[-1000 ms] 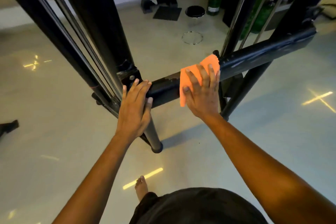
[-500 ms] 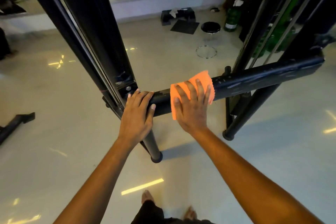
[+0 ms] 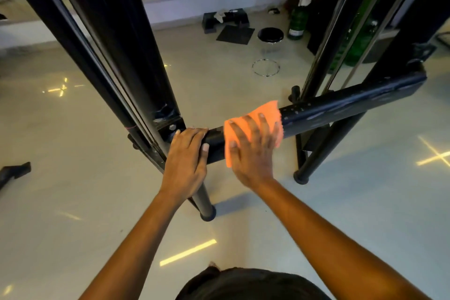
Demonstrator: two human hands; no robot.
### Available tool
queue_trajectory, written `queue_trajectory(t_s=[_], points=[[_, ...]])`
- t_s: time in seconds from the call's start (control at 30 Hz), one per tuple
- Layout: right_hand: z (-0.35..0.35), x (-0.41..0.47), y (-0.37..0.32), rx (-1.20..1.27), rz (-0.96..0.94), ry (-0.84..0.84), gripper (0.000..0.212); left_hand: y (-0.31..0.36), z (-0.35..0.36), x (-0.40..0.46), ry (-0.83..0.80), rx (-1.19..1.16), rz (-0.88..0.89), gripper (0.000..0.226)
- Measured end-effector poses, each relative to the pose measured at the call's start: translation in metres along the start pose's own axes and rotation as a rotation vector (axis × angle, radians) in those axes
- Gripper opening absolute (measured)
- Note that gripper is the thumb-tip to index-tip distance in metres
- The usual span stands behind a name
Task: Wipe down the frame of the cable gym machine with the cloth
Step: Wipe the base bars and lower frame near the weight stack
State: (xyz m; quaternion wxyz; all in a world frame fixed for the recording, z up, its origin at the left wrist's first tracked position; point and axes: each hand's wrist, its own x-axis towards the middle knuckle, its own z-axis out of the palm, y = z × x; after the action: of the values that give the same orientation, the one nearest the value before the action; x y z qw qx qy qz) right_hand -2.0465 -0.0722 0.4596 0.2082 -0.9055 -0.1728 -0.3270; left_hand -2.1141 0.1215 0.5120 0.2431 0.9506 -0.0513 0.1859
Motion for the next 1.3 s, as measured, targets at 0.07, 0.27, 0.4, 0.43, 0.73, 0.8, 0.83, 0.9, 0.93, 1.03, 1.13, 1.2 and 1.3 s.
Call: queue_trajectory(t_s=[0.07, 0.27, 0.4, 0.43, 0.73, 0.8, 0.83, 0.9, 0.93, 1.03, 1.13, 1.2, 1.3], points=[[0.007, -0.007, -0.031, 0.062, -0.073, -0.02, 0.048, -0.001, 0.0, 0.003, -0.014, 0.001, 0.01, 0.041], [-0.01, 0.003, 0.035, -0.08, -0.193, -0.116, 0.052, -0.002, -0.001, 0.002, 0.015, -0.016, 0.006, 0.042], [-0.016, 0.004, 0.022, -0.093, 0.048, -0.106, 0.053, 0.001, 0.001, 0.001, 0.036, -0.04, -0.001, 0.042], [-0.012, 0.002, 0.005, -0.077, 0.08, -0.095, 0.051, 0.001, 0.002, 0.001, 0.04, -0.044, 0.006, 0.041], [-0.022, 0.014, 0.046, -0.137, -0.108, -0.195, 0.054, -0.006, 0.001, 0.003, 0.018, 0.012, 0.032, 0.04], [-0.025, 0.016, 0.043, -0.119, 0.035, -0.171, 0.051, -0.004, 0.003, 0.004, 0.009, 0.045, 0.012, 0.043], [-0.022, 0.014, 0.031, -0.105, 0.086, -0.155, 0.051, -0.003, 0.004, 0.004, 0.01, 0.057, 0.01, 0.044], [-0.013, 0.004, 0.001, -0.068, 0.102, -0.136, 0.051, 0.0, 0.006, 0.007, 0.013, 0.05, 0.008, 0.043], [-0.007, -0.001, -0.011, -0.049, 0.07, -0.136, 0.052, 0.001, 0.006, 0.009, 0.013, 0.039, 0.008, 0.043], [-0.002, -0.007, -0.003, -0.048, -0.064, -0.157, 0.055, 0.002, 0.006, 0.014, -0.012, 0.04, 0.026, 0.043], [-0.014, 0.006, 0.048, -0.135, -0.168, -0.208, 0.058, 0.003, 0.004, 0.017, -0.035, 0.049, 0.022, 0.043], [-0.023, 0.014, 0.071, -0.148, -0.035, -0.21, 0.058, 0.006, 0.005, 0.017, -0.038, 0.058, 0.014, 0.043], [-0.02, 0.01, 0.045, -0.119, 0.157, -0.131, 0.054, 0.01, 0.008, 0.015, -0.029, 0.073, 0.002, 0.043]])
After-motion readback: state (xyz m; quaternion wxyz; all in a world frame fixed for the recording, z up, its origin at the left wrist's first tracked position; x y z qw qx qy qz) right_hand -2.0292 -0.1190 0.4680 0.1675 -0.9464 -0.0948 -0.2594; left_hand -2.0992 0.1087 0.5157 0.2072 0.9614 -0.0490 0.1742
